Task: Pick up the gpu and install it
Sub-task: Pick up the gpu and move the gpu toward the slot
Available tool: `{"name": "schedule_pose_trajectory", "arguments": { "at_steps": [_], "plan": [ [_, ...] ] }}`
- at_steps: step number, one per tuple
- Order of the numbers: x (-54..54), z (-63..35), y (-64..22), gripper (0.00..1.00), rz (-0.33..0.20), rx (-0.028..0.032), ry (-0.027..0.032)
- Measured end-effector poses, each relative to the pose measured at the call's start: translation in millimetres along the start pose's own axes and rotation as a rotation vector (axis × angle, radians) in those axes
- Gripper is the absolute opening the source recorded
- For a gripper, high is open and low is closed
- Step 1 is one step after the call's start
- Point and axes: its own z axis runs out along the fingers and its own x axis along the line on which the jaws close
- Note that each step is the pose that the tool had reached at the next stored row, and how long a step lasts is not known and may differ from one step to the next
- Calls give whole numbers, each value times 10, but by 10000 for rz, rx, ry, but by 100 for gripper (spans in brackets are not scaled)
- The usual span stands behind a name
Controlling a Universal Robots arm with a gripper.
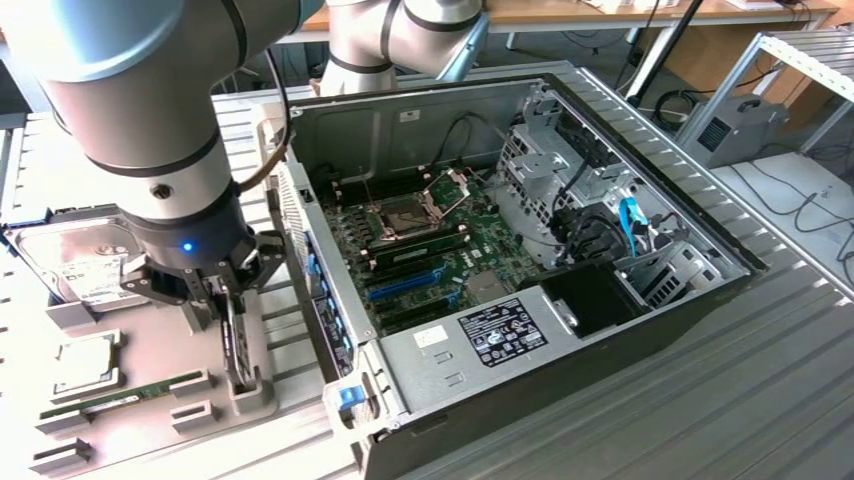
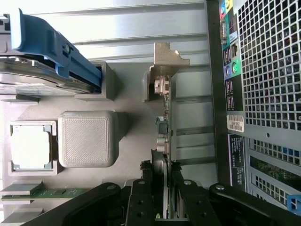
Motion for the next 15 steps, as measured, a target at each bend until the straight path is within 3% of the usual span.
{"name": "schedule_pose_trajectory", "arguments": {
  "at_steps": [15],
  "plan": [
    [-2,-79,4,26,0,0,0]
  ]
}}
